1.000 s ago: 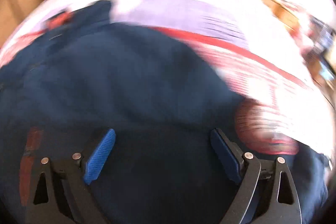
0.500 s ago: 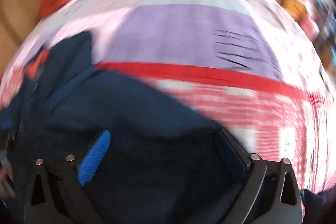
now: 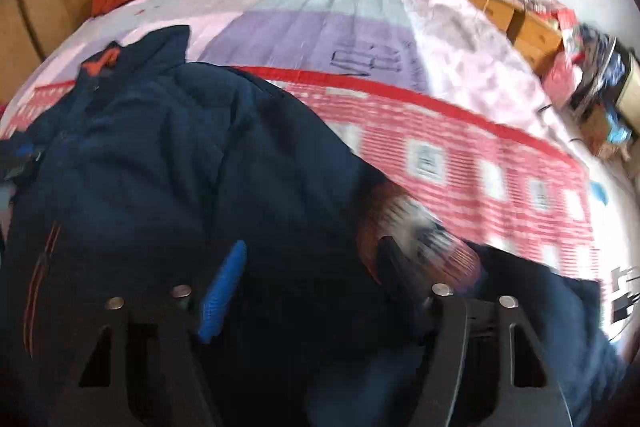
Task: Fold large clothes
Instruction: 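Grasp the jacket sleeve cuff with the right gripper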
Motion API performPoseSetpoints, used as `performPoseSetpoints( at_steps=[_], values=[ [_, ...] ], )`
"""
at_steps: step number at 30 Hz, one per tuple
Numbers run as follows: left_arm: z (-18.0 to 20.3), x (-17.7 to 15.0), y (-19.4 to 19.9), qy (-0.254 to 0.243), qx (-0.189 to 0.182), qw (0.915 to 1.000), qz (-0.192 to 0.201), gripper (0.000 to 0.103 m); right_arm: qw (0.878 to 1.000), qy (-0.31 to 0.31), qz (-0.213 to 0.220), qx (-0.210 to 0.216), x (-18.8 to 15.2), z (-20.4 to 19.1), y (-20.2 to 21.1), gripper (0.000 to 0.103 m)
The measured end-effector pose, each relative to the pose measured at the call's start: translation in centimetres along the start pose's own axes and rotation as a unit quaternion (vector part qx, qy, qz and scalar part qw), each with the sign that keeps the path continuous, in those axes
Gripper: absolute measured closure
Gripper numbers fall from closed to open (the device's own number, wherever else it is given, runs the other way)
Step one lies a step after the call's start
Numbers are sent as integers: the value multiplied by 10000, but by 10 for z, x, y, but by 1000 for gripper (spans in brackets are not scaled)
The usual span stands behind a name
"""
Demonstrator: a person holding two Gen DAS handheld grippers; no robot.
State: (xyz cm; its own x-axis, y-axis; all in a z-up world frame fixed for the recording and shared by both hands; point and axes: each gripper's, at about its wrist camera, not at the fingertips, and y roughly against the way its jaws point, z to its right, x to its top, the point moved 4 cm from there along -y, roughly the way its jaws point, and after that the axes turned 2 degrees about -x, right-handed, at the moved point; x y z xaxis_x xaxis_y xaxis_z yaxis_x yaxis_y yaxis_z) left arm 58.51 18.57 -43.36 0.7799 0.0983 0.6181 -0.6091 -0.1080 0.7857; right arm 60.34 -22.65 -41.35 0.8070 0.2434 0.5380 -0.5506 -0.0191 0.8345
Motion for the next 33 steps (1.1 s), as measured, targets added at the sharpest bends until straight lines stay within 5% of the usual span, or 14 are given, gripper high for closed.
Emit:
performPoseSetpoints(
  at_steps=[4, 7, 10, 12, 14, 19, 21, 25, 31, 33],
  values=[
    [39, 5, 43, -256, -299, 9987, 336, 0, 9978, -628, 233, -14, -70, 61, 78, 24],
    [95, 3, 68, -569, -688, 9955, 320, 0, 9912, -1161, -24, -630, -104, 118, 82, 13],
    [153, -3, 81, -920, -1027, 9902, 233, 0, 9759, -2042, -424, -651, -147, 183, 74, 11],
    [195, -8, 89, -1065, -1235, 9864, 193, 0, 9632, -2243, -703, -1303, -175, 217, 81, 11],
    [232, -12, 92, -1089, -1425, 9837, 92, 0, 9461, -2823, -659, -1441, -200, 249, 103, 11],
    [291, -24, 79, -1237, -1365, 9827, -207, 0, 9325, -3222, -492, -1555, -242, 275, 159, 10],
    [298, -35, 66, -1154, -1216, 9849, -421, 0, 9155, -3714, -498, -1463, -270, 292, 174, 10],
    [293, -40, 65, -980, -1146, 9881, -306, 0, 8617, -4995, -277, -848, -330, 324, 187, 10],
    [292, -44, 63, -1058, -1059, 9885, -209, 0, 8158, -5734, 344, 667, -320, 327, 152, 11],
    [292, -44, 62, -1088, -1020, 9886, -201, 0, 7995, -5948, 522, 655, -314, 331, 142, 11]
  ],
)
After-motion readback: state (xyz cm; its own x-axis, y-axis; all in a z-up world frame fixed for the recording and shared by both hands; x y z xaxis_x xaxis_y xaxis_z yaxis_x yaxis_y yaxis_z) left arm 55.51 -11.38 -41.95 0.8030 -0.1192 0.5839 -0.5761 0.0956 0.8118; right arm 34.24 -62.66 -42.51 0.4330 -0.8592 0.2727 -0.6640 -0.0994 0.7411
